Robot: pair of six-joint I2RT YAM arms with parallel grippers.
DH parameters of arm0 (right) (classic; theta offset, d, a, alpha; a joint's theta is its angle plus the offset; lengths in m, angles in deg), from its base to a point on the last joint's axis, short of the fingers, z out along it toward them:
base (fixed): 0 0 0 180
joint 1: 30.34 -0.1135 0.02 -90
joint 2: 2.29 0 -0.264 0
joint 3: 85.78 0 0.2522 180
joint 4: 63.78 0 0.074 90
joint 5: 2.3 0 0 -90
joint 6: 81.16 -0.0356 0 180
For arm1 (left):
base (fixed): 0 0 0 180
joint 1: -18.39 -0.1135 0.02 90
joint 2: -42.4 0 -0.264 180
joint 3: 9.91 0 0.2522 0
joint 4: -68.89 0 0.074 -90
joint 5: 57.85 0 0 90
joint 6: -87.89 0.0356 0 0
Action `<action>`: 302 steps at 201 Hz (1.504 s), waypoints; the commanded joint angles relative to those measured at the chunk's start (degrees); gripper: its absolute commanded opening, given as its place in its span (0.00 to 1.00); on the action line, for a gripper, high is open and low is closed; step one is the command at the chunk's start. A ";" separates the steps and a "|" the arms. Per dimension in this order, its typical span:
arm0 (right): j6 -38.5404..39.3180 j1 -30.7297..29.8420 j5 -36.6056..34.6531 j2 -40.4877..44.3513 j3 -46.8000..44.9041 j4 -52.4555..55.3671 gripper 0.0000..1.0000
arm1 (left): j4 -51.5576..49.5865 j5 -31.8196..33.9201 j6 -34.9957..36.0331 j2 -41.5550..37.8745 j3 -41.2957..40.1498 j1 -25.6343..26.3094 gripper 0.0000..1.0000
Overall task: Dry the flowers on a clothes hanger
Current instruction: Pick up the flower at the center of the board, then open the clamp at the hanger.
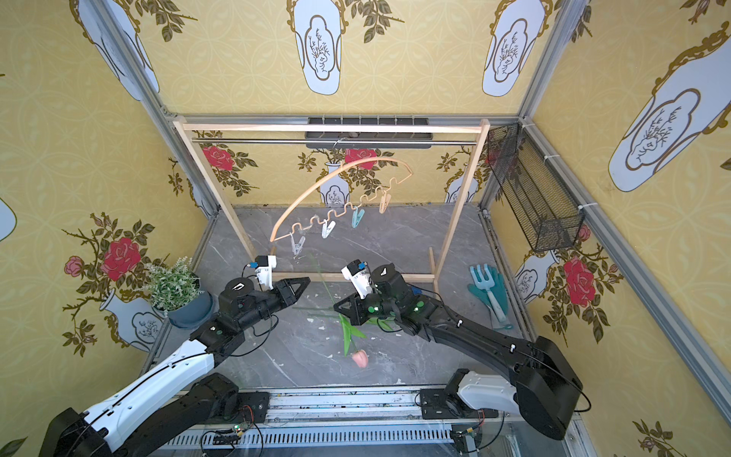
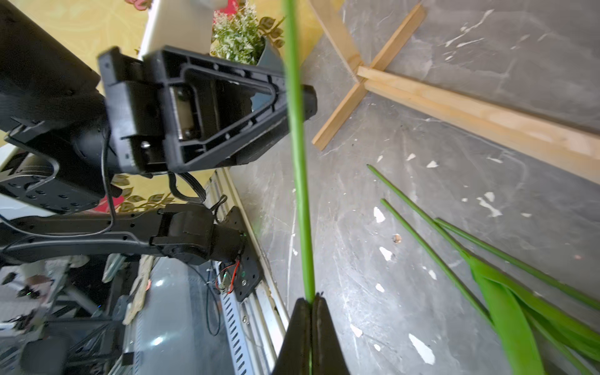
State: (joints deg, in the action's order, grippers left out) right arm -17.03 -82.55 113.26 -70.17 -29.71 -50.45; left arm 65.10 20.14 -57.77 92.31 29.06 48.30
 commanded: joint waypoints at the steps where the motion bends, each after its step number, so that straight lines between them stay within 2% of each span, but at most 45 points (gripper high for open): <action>1: -0.38 0.19 -8.57 2.21 -1.31 3.87 0.00 | -7.33 4.98 -0.68 -0.34 -1.06 -2.18 0.31; 23: -1.27 0.40 -13.88 4.98 -2.74 6.64 0.00 | -11.13 6.30 0.21 -0.12 -0.75 -4.42 0.28; 35: -2.28 0.99 -17.41 6.47 -3.15 8.37 0.00 | -11.33 5.92 1.20 0.09 -0.23 -7.83 0.28; 69: -3.72 5.17 -27.09 10.99 -0.92 14.82 0.00 | -12.27 3.89 6.66 2.95 5.78 -13.03 0.28; 108: -4.01 13.46 -31.41 13.21 3.14 18.16 0.00 | -12.32 0.63 12.48 10.20 14.99 -14.68 0.28; 136: -2.95 17.11 -32.59 13.23 6.25 18.49 0.00 | -10.88 -2.03 14.49 14.39 19.90 -14.70 0.29; 185: 3.09 25.64 -25.47 6.70 15.97 16.73 0.00 | -10.14 -6.81 19.66 21.77 29.14 -14.70 0.29; 218: 5.28 31.94 -16.88 0.69 22.36 14.63 0.00 | -10.16 -8.61 21.68 23.86 32.56 -14.71 0.30; 257: 7.47 32.64 -11.72 -3.33 26.32 12.18 0.00 | -9.14 -14.48 24.70 25.70 34.19 -14.62 0.30; 302: 8.19 32.69 -9.03 -5.11 28.10 11.44 0.00 | -8.39 -19.21 28.48 28.22 36.68 -14.52 0.33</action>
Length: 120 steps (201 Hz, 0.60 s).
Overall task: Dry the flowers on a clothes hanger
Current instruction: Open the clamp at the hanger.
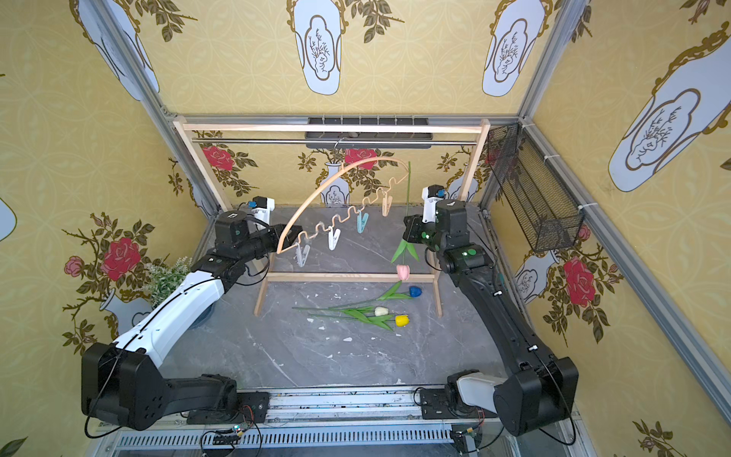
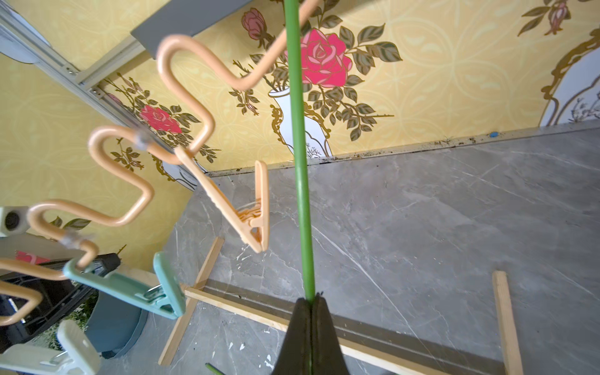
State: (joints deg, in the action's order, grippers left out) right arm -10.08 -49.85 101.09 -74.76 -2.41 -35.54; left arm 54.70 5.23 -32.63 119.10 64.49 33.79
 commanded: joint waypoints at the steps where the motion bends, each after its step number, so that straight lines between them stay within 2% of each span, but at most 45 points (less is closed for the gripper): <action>1: 1.25 -0.01 3.23 -0.54 0.85 -3.48 0.00 | 2.06 -4.43 3.44 1.47 1.33 -0.01 0.33; 58: 1.89 0.00 7.19 -3.19 2.64 -2.47 0.00 | 2.45 -9.69 6.80 6.75 7.59 1.00 0.40; 120: 2.58 -0.01 9.35 -5.08 3.53 -2.54 0.00 | 2.44 -13.64 9.87 11.32 12.92 2.30 0.53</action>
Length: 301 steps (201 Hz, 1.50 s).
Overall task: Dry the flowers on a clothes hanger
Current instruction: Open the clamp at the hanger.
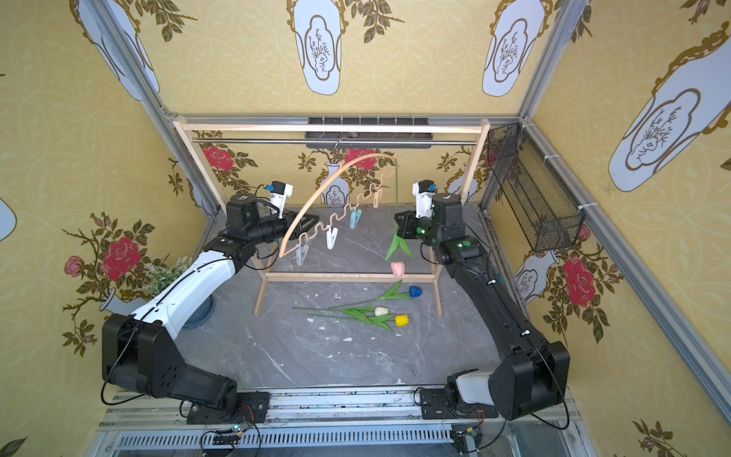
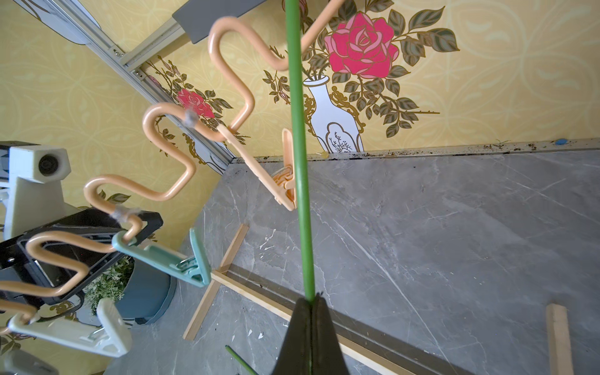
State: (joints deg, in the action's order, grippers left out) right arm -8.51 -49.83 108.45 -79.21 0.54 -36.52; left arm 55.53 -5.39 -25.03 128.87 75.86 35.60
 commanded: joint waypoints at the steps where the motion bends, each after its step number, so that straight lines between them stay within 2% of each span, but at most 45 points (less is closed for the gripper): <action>1: 1.09 -0.07 2.00 -0.70 0.57 -1.55 0.00 | 1.61 -3.09 2.35 1.61 1.64 0.51 0.53; 34: 1.49 -0.04 3.64 -1.34 0.75 -1.98 0.00 | 2.63 -4.91 3.17 3.84 3.49 0.76 0.60; 78: 1.44 -0.03 6.77 -1.32 -0.30 -2.26 0.00 | 5.60 -11.28 4.25 8.27 7.42 0.81 0.71; 170: 4.30 -1.78 14.42 -5.53 3.13 1.29 0.00 | 3.04 -12.11 8.30 16.53 18.06 1.28 0.77; 241: 7.35 -3.92 17.62 -10.03 8.10 5.46 0.00 | 0.89 -12.23 10.73 20.28 23.35 2.47 0.78; 301: 9.16 -4.73 18.39 -10.87 9.15 7.56 0.00 | -0.40 -6.95 13.64 21.11 24.90 3.18 0.69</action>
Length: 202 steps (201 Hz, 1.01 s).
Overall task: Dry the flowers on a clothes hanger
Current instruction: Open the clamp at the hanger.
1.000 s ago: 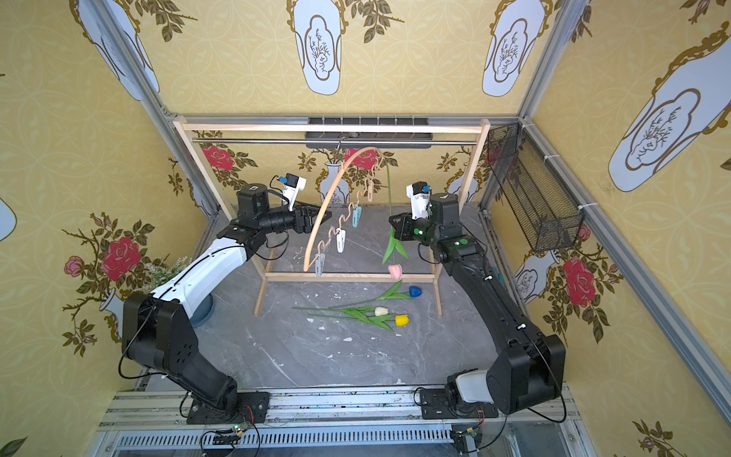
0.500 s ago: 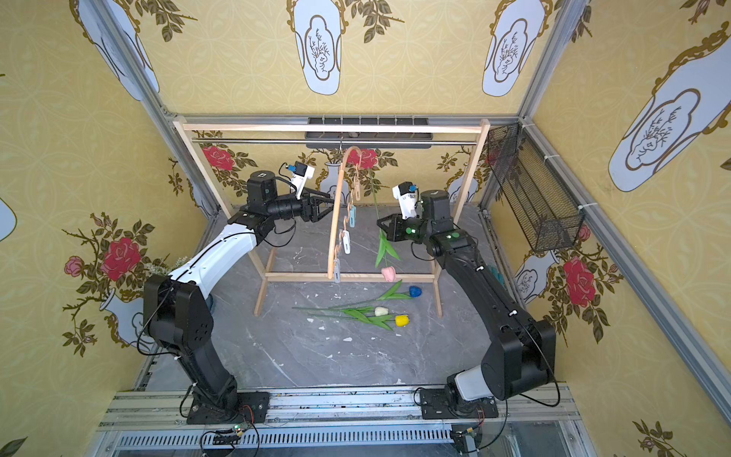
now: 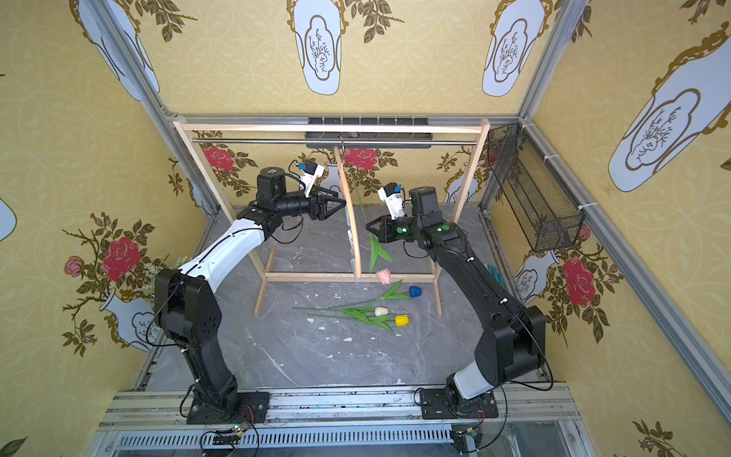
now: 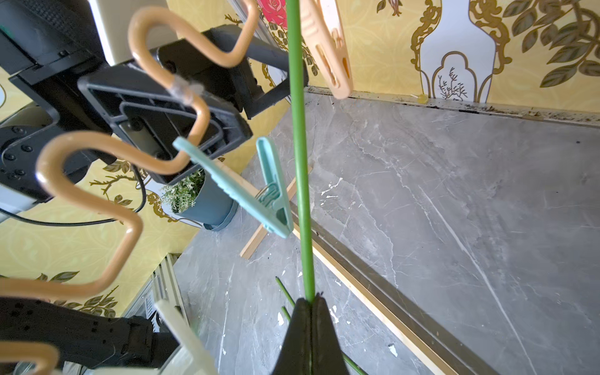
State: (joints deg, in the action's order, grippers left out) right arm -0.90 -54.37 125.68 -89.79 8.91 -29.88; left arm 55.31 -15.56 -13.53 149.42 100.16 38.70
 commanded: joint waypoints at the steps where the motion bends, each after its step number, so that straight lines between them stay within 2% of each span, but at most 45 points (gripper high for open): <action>1: 1.60 -0.16 1.15 -0.29 0.80 0.93 0.00 | -0.19 3.35 2.17 0.56 0.57 0.07 0.69; 76: 3.21 -0.85 1.46 -1.00 2.13 2.36 0.00 | 0.62 9.23 2.90 -0.29 -0.53 0.09 0.61; 129: 3.55 0.19 -0.45 0.71 -0.02 1.63 0.00 | 1.79 8.92 3.42 -4.70 -6.75 -0.09 0.67; 156: 2.60 2.62 1.44 3.53 -3.68 -1.04 0.00 | 1.36 8.99 4.50 -7.15 -10.09 -0.15 0.69; 202: 3.06 2.64 5.21 4.89 -6.21 -2.63 0.00 | -0.27 9.09 5.34 -10.61 -13.96 -1.29 0.73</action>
State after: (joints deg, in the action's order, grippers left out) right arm 1.55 -51.73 127.99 -85.36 3.45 -28.44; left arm 56.23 -6.99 -9.66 140.20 88.14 37.92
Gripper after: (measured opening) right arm 0.060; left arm 0.718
